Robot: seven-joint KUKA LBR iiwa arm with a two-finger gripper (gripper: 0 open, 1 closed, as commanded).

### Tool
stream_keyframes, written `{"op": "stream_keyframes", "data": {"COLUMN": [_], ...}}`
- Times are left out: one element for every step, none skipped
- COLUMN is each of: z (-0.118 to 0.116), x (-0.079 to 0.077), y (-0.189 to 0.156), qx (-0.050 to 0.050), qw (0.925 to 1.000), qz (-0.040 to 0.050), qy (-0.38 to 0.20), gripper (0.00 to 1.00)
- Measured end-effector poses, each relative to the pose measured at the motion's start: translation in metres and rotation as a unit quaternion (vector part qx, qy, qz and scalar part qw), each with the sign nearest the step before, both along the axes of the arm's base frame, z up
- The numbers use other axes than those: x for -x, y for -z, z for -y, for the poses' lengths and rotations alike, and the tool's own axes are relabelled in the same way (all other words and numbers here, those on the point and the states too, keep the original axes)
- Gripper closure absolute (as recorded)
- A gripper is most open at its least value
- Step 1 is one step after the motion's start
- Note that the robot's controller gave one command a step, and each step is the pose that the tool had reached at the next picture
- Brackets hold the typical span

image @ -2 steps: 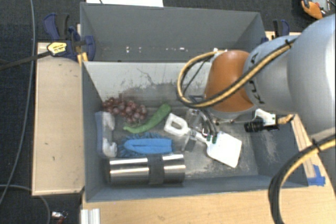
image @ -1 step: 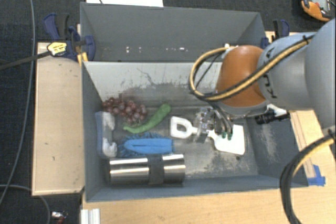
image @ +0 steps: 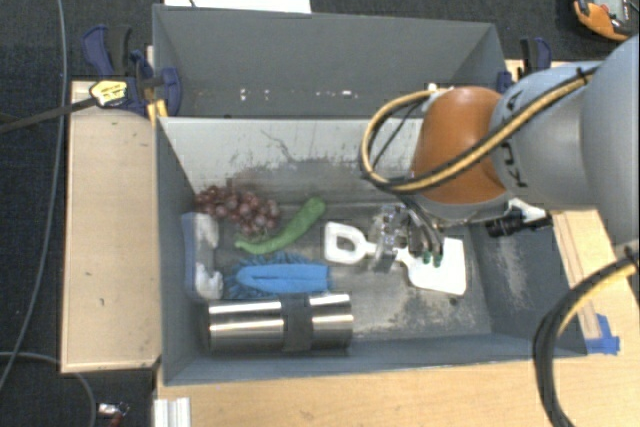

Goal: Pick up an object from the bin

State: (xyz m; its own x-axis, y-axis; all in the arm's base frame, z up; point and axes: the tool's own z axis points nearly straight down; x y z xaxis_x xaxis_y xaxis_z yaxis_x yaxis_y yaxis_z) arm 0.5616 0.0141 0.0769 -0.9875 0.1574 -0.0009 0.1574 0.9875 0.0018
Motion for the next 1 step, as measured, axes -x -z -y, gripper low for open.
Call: {"op": "stream_keyframes", "data": {"z": [0.0], "x": [0.0012], "y": [-0.0087], "qx": [0.0], "qw": [1.0], "qz": [-0.0014], "qy": [0.0], "gripper": [1.0]}}
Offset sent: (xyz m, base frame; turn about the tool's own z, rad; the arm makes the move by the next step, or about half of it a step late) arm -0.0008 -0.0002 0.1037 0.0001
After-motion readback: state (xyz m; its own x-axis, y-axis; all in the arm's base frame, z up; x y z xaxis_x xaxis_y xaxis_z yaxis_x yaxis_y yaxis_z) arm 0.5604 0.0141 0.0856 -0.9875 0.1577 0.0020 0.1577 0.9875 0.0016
